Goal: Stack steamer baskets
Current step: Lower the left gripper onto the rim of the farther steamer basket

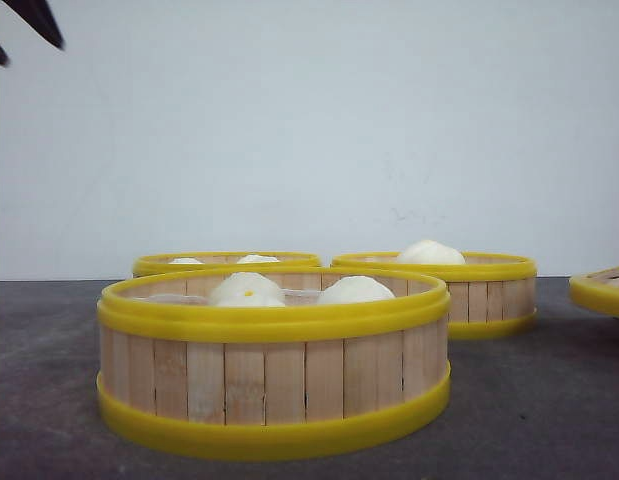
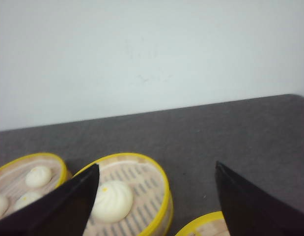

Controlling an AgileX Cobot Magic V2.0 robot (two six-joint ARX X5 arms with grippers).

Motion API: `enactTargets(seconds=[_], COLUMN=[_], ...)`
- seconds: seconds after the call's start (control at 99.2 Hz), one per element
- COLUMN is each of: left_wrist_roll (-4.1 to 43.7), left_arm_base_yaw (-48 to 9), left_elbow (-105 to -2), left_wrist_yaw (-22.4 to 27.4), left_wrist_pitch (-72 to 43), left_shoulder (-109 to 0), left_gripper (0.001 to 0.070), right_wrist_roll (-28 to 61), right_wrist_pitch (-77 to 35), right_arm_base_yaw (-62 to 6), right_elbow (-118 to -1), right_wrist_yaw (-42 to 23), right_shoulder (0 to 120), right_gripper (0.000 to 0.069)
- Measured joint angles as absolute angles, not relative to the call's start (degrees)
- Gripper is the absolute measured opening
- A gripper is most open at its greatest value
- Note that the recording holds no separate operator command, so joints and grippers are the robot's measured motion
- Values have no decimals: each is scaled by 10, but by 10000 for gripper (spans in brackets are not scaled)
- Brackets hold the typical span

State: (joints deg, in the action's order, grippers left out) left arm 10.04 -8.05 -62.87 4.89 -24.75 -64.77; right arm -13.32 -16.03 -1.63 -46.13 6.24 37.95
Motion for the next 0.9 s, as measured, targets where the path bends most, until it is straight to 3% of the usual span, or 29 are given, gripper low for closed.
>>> enactTargets(seconds=[0.373, 0.494, 0.897], left_wrist_roll=[80, 75, 70], left_arm_base_yaw=[-108, -108, -108], left_elbow=[-822, -873, -929], left_wrist_yaw=[42, 29, 12], left_wrist_pitch=[-299, -313, -321], left_shoulder=[-931, -1006, -1147], left_gripper=[342, 293, 265], right_wrist_roll=[-133, -133, -139], right_wrist_pitch=[-157, -157, -164], right_arm_base_yaw=[-54, -66, -112], right_elbow=[-461, -461, -462], right_wrist_yaw=[75, 75, 75], right_shoulder=[394, 397, 400], right_gripper=[466, 466, 466])
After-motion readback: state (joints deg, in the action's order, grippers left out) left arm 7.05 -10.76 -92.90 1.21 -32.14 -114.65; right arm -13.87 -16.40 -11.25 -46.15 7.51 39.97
